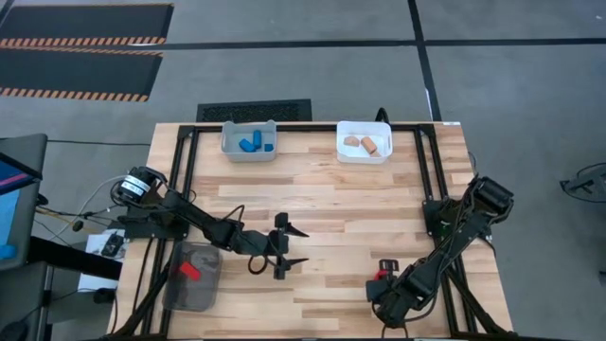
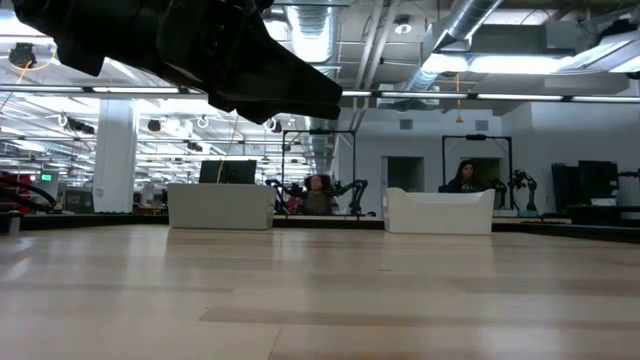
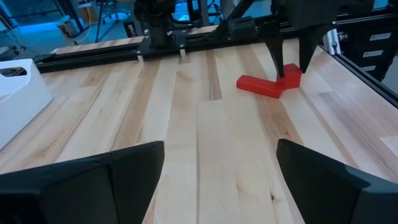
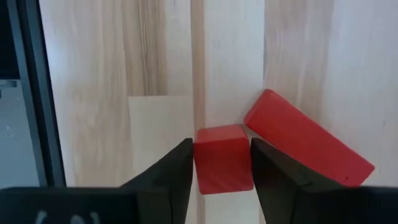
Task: Sort & place blocks by color
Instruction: Put the red square block into the black bin
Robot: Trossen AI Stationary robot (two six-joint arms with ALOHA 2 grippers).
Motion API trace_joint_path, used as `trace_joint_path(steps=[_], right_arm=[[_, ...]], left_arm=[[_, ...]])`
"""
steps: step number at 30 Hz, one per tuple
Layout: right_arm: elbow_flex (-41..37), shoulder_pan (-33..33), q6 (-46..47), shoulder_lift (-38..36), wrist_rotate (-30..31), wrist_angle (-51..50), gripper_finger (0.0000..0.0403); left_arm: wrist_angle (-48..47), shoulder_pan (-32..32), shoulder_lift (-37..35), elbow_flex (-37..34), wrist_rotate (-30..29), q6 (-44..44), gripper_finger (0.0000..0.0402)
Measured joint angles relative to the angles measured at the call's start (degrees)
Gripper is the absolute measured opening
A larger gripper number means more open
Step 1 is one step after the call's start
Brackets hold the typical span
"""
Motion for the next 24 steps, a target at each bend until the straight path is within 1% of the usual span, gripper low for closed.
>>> trace_joint_path(steps=[3, 9, 12, 14, 17, 21, 24], right_arm=[[-0.07, 0.0, 1.19, 0.01, 0.02, -0.06, 0.0188], [-0.13, 0.02, 1.54, 0.09, -0.05, -0.28, 0.0239], [-0.13, 0.02, 1.54, 0.09, -0.19, -0.53, 0.0248], [-0.13, 0.02, 1.56, 0.09, -0.2, -0.61, 0.0246], [-0.13, 0.02, 1.67, 0.09, -0.23, -0.53, 0.0234], [-0.13, 0.0, 1.67, 0.09, -0.23, -0.45, 0.0203], [-0.13, -0.07, 1.67, 0.09, -0.25, 0.4, 0.0174]], left_arm=[[0.0, 0.0, 0.0, 0.0, 0.0, 0.0, 0.0304], [0.04, 0.0, 0.0, 0.0, -0.02, 0.61, 0.0304], [0.07, 0.0, 0.0, 0.0, -0.02, 0.61, 0.0304], [0.07, 0.0, 0.0, 0.0, -0.02, 0.63, 0.0304], [0.15, 0.0, 0.0, 0.0, -0.04, 0.63, 0.0304], [0.13, 0.0, -0.02, 0.0, -0.11, 0.64, 0.0304], [-1.73, -0.18, -1.18, 0.02, -0.7, 0.62, 0.0304]])
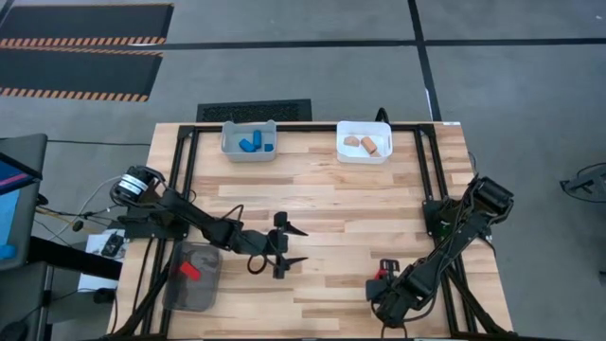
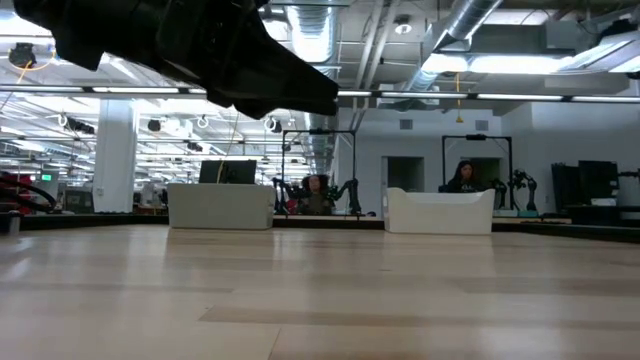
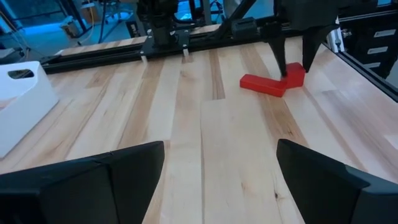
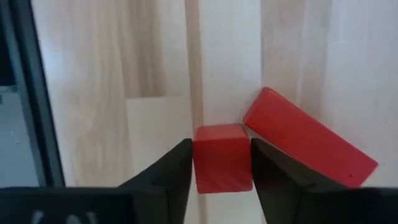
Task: Sort & place blocks by color
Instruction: Put the red square block into the black bin
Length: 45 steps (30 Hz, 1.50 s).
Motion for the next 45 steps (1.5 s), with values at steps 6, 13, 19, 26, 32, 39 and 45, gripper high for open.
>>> trace_joint_path(steps=[6, 13, 19, 26, 32, 39, 45], right_arm=[[0.02, 0.17, 0.03, -0.04, 0.02, 1.44, 0.0145], [0.02, -0.04, 0.19, -0.04, -0.09, 0.56, 0.0207], [0.02, -0.26, -2.04, -0.04, -0.1, 0.74, 0.0234], [0.02, -0.83, -2.12, -0.04, -0.96, -0.46, 0.0182], [0.1, -0.97, -4.55, -0.09, -1.23, -0.93, 0.0149], [0.04, -3.28, -5.71, -0.06, -0.43, 2.66, 0.0137], [0.02, -4.82, -14.22, 0.0, 4.56, 14.07, 0.0138]], left_arm=[[-11.52, -2.43, -7.23, 0.03, -6.93, -1.75, 0.0304], [-23.83, -6.52, -15.65, 0.03, -15.81, -4.64, 0.0304], [-25.44, -8.51, -17.37, 0.03, -19.1, -7.59, 0.0304], [-24.99, -10.49, -17.34, 0.03, -20.79, -9.91, 0.0304], [-16.66, -12.32, -12.51, 0.03, -20.85, -11.14, 0.0304], [-3.26, -13.32, -2.94, 0.03, -17.3, -5.78, 0.0304], [-3.22, -13.8, -1.85, 0.01, -17.26, -6.68, 0.0304]])
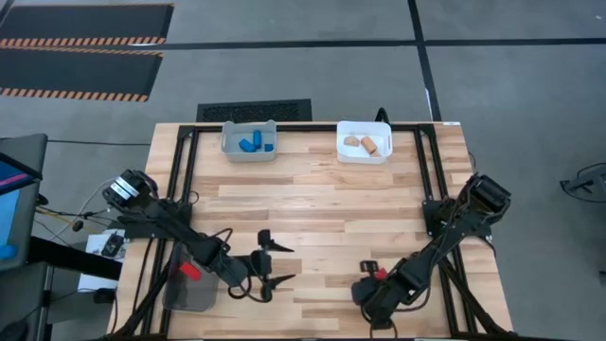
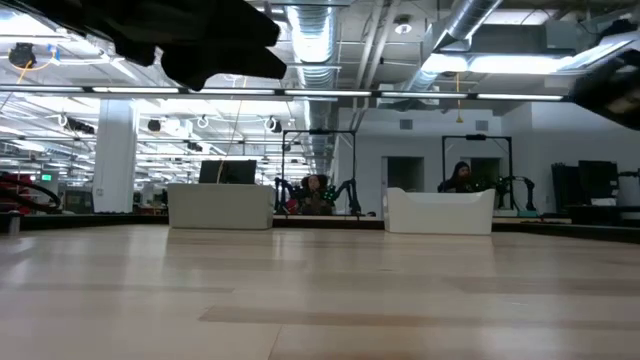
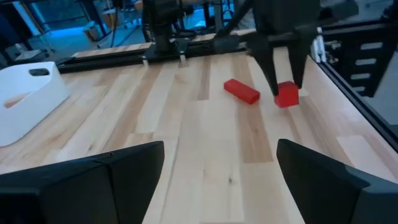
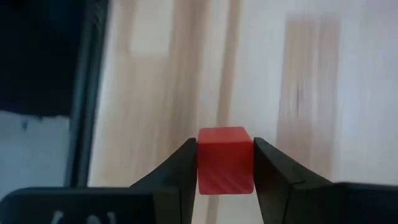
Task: Sort & place blocks by color
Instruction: Put the red square block into the black bin
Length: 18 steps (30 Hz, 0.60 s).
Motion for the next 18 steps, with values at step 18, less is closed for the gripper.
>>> trace_joint_path(steps=[18], right_arm=[[0.0, -12.05, -23.86, 0.0, 7.77, 29.3, 0.0143]], left_arm=[[-0.96, -5.19, -0.44, 0.0, -0.85, 0.78, 0.0304]])
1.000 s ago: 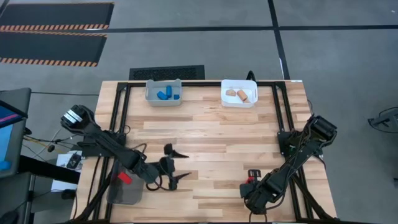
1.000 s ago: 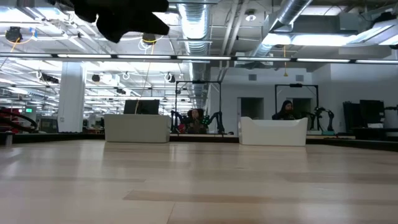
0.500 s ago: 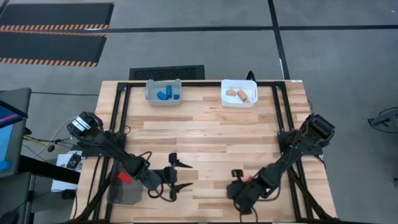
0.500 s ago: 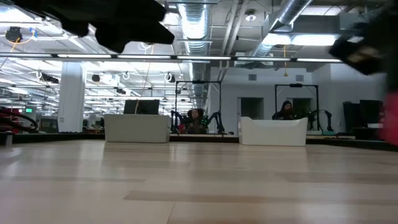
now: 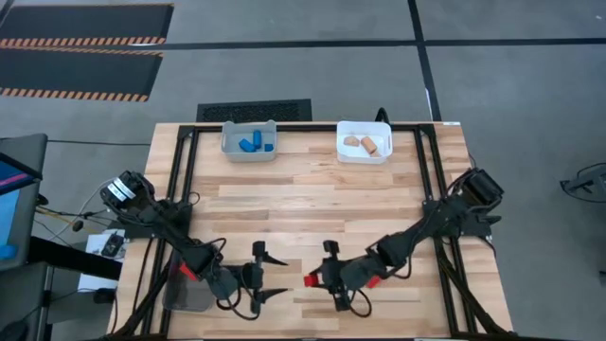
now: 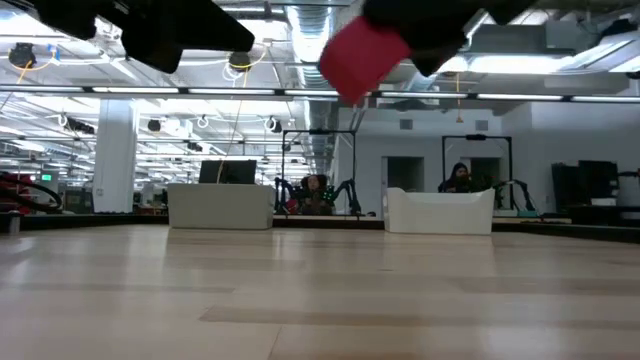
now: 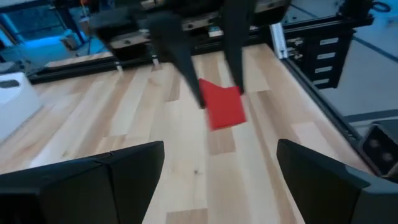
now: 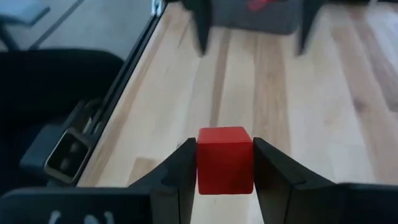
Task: Sort & place blocks by color
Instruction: Put the red square block into the black bin
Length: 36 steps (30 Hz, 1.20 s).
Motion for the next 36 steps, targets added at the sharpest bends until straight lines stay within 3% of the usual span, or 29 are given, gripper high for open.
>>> trace_joint_path(steps=[4, 8, 13, 18, 26, 32, 36], right_arm=[[0.0, -1.88, 0.23, 0.0, 1.85, 0.74, 0.0142], [-0.02, -3.24, 1.81, 0.3, 4.68, 1.79, 0.0137], [0.2, -4.63, 1.39, 8.19, 5.86, 18.42, 0.0146], [4.01, -6.99, -1.41, 18.61, 5.09, 29.33, 0.015], [18.62, -12.39, -1.71, 28.59, -8.46, 30.0, 0.0144], [33.41, -15.07, -3.91, 36.67, -15.9, 26.04, 0.0145], [43.14, -16.19, -5.58, 42.37, -17.55, 19.67, 0.0143]], left_arm=[[0.02, 0.09, 0.0, 0.0, 0.78, -1.14, 0.0304], [0.03, -0.71, 0.0, 0.0, -2.01, -1.52, 0.0304], [-1.77, -3.38, -1.78, -0.02, -10.82, -1.76, 0.0304], [-15.72, -7.55, -10.94, -0.02, -15.16, -6.02, 0.0304], [-44.54, -13.42, -23.45, 0.0, -7.06, -25.02, 0.0304], [-61.23, -18.69, -24.86, 0.0, -5.99, -41.5, 0.0304], [-67.76, -21.29, -24.81, 0.0, -1.52, -49.3, 0.0304]])
